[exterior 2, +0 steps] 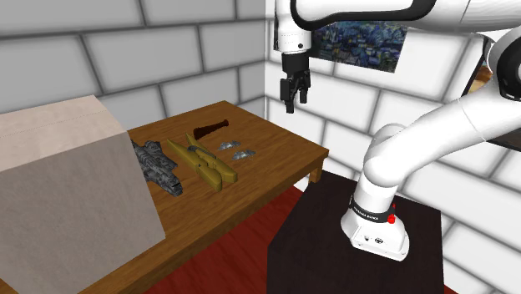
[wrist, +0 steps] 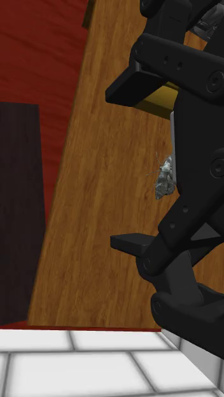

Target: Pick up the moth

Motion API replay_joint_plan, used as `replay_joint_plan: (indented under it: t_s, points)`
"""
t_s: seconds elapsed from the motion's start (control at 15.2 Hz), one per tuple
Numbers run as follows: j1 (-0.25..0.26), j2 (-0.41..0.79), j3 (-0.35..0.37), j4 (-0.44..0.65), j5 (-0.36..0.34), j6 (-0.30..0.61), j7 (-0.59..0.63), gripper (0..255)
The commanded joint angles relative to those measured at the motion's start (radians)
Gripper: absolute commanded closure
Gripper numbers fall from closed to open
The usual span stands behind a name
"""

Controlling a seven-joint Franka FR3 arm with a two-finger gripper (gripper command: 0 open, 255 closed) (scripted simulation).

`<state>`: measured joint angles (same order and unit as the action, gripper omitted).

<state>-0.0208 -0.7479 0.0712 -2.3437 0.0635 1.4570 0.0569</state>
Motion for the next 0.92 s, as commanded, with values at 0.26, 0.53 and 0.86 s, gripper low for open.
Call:
replay_joint_plan:
  t_s: [0.26,0.53,0.86]
  points:
    - [0.009,0.147,-0.033,0.031,-0.02,0.096,-0.097,0]
    - [0.019,0.303,-0.058,0.086,-0.031,0.178,-0.189,0]
    - [0.032,0.506,-0.077,0.187,-0.033,0.255,-0.299,0]
